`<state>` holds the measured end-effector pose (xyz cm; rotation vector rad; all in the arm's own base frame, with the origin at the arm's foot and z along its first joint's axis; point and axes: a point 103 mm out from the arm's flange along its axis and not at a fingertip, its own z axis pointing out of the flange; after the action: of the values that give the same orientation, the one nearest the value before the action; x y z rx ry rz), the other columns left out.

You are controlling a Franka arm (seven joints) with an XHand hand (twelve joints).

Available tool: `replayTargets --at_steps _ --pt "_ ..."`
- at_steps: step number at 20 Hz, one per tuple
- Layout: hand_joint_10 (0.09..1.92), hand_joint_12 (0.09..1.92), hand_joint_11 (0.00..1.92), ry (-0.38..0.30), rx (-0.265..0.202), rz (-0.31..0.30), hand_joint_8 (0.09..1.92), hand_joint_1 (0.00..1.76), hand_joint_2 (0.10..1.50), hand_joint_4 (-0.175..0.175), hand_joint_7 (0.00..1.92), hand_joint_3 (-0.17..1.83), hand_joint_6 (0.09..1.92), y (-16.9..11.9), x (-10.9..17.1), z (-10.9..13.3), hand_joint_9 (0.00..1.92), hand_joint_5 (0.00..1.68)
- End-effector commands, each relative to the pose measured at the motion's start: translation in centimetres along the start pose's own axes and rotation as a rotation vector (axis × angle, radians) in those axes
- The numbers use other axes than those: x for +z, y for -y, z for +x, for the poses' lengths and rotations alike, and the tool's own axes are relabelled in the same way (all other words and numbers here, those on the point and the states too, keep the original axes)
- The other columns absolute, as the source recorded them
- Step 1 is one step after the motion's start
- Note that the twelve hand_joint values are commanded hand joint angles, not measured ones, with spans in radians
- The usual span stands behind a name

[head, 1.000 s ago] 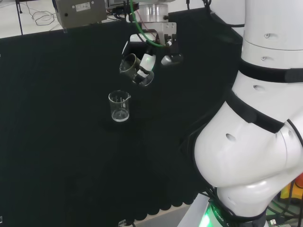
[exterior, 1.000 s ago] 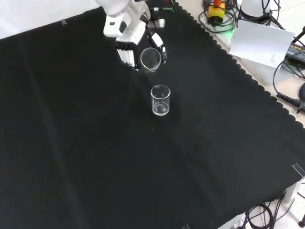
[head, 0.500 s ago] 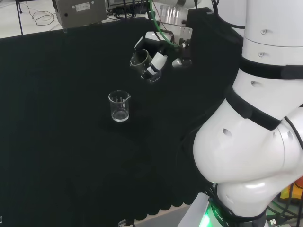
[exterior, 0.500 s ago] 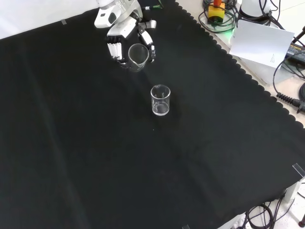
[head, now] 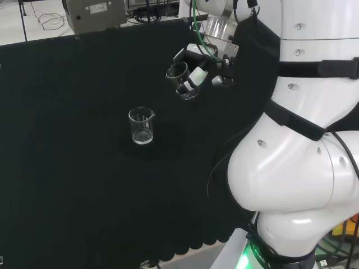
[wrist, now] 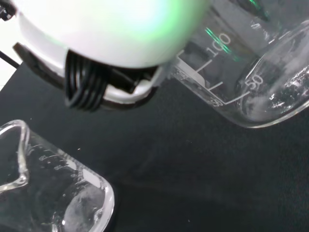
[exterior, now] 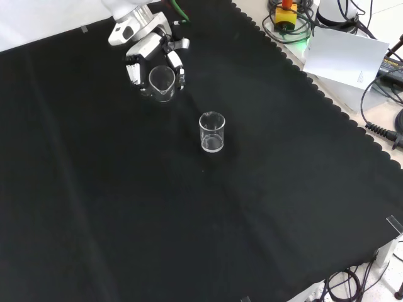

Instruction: Place the beaker back on the table.

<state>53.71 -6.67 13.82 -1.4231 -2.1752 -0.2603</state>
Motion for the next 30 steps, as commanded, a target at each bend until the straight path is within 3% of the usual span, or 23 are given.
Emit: replayTargets --at_steps 1,17,30 --pt "0.41 0.74 1.16 -0.082 -0.025 0.009 0.66 1.45 0.46 -0.175 1.37 0.91 0.71 -1.8 2.3 -1.8 1.55 1.26" --pt "0.31 0.72 1.17 -0.114 0.011 0.032 0.63 1.45 0.46 -0.175 1.38 0.9 0.69 -3.6 5.5 -3.1 1.58 1.27" --pt "0.3 0.72 1.16 -0.133 0.033 0.033 0.61 1.45 0.47 -0.175 1.39 0.89 0.69 -3.1 6.8 -3.6 1.58 1.27"
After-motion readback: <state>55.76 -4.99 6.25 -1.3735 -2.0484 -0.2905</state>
